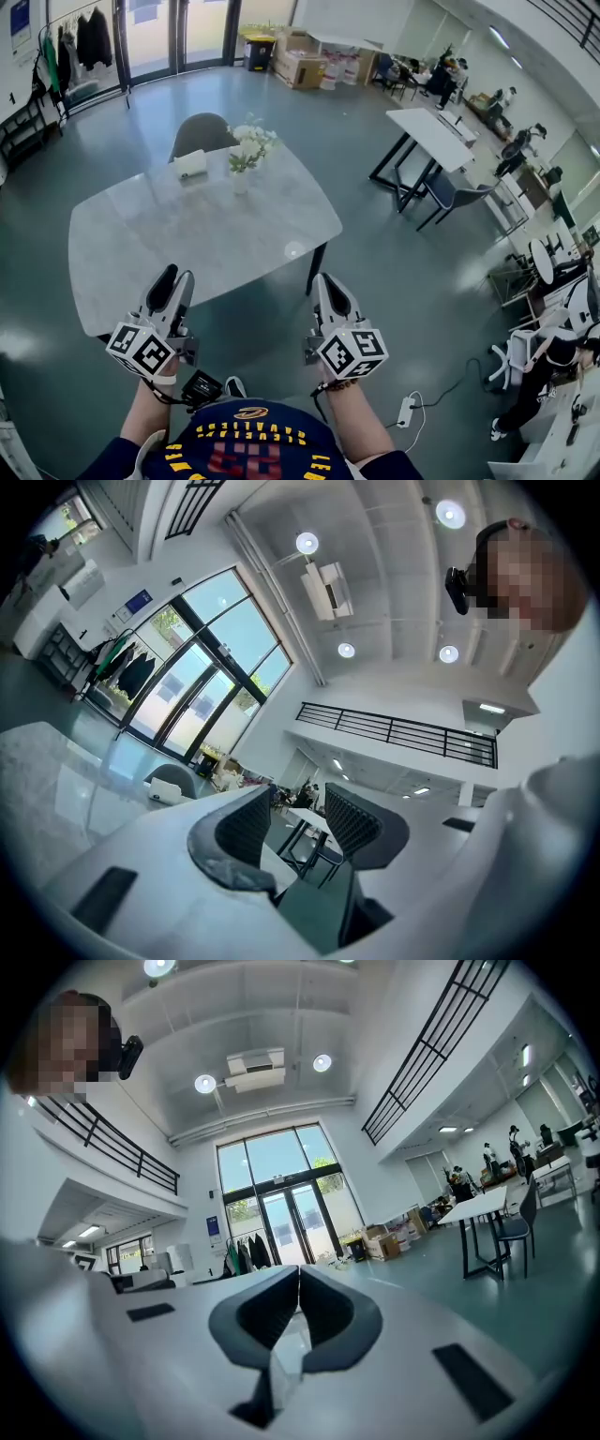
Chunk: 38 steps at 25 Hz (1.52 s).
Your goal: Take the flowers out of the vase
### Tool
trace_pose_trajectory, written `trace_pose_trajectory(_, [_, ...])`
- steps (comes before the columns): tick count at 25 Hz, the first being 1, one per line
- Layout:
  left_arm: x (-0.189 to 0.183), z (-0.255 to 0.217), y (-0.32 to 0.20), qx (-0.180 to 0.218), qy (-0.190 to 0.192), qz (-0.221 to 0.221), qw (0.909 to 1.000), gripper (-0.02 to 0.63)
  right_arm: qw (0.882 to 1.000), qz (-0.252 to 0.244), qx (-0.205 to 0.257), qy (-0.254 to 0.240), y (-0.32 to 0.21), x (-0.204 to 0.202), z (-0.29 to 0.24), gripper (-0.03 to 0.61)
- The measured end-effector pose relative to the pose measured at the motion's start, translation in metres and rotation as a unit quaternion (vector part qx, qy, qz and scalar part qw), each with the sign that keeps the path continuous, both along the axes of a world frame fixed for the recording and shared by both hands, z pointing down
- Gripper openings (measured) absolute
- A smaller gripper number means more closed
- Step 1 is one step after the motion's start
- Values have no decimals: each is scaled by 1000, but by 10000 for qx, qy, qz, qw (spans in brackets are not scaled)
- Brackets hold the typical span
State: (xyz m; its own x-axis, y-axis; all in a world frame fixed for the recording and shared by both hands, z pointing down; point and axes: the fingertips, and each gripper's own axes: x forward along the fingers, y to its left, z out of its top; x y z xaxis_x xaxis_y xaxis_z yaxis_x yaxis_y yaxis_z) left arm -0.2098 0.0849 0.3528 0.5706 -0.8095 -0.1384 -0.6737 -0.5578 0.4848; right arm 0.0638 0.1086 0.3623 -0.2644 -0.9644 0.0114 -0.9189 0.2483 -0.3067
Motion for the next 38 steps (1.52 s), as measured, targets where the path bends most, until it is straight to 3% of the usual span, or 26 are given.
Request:
trace_pose_trajectory(6, [-6, 7, -17, -194, 102, 150, 9996, 187, 9999, 62, -107, 12, -13, -13, 1, 9])
trace_pose_trajectory(14, [52, 48, -52, -481, 23, 338, 9983, 187, 9989, 51, -431, -169, -52, 29, 53, 9])
trace_pose_trajectory(21, [76, 28, -106, -300, -330, -170, 9989, 187, 9965, -587, -231, -551, -143, 40, 50, 9])
trace_pose_trajectory(26, [124, 13, -148, -168, -432, -358, 9983, 187, 9921, -1064, -163, -637, -196, 58, 42, 9])
trace_pose_trajectory(32, [174, 3, -195, -47, -713, -600, 9956, 187, 9904, -1142, -72, -771, -250, 122, 29, 9])
trace_pose_trajectory(38, [174, 3, -238, -179, -888, -889, 9919, 187, 9900, -1088, -136, -891, -291, 147, 26, 9])
